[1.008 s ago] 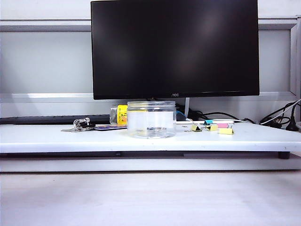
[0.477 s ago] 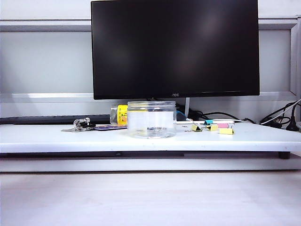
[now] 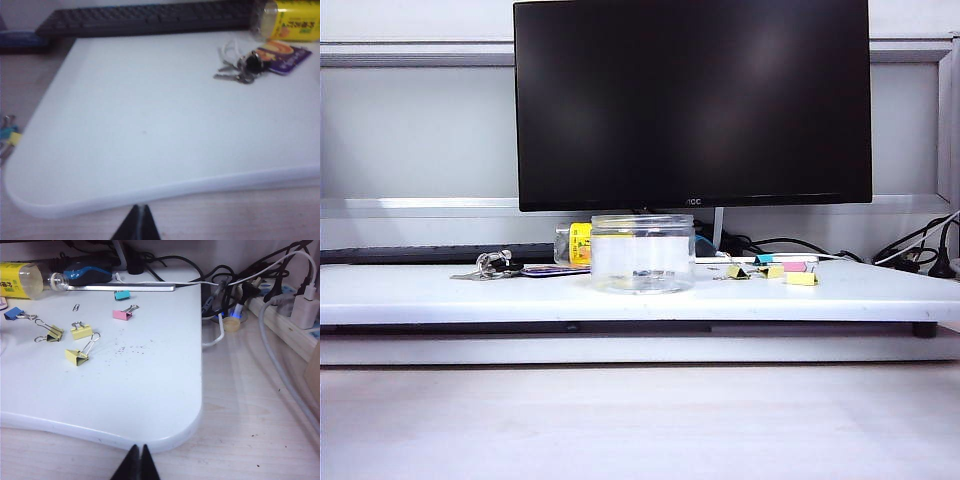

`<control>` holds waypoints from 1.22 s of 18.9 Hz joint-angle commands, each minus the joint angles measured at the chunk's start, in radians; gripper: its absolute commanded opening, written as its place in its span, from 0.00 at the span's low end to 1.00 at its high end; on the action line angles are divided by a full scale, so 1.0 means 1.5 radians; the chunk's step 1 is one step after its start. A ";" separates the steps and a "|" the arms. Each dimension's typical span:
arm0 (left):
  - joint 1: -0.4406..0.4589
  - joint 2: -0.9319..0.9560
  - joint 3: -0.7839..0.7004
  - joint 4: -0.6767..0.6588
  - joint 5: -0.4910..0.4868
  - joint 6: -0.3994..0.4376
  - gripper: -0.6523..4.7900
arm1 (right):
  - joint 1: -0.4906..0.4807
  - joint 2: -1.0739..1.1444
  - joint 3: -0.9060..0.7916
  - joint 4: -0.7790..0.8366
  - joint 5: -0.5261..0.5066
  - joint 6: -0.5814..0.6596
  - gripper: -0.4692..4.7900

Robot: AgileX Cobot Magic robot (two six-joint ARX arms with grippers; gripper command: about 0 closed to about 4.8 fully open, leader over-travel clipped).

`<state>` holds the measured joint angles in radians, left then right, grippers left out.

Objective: Take the clips out of the round transparent plastic box and place them on the table.

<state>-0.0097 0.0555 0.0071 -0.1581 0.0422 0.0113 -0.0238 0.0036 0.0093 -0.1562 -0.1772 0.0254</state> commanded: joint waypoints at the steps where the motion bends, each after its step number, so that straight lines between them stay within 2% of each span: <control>1: 0.010 -0.033 -0.002 -0.013 0.003 0.005 0.11 | 0.000 -0.001 -0.002 0.007 0.000 -0.002 0.09; 23: 0.010 -0.036 -0.002 -0.010 0.002 0.005 0.11 | 0.001 -0.001 -0.002 0.007 0.000 -0.002 0.09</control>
<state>0.0051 0.0036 0.0074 -0.1577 0.0418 0.0113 -0.0238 0.0036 0.0093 -0.1562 -0.1772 0.0254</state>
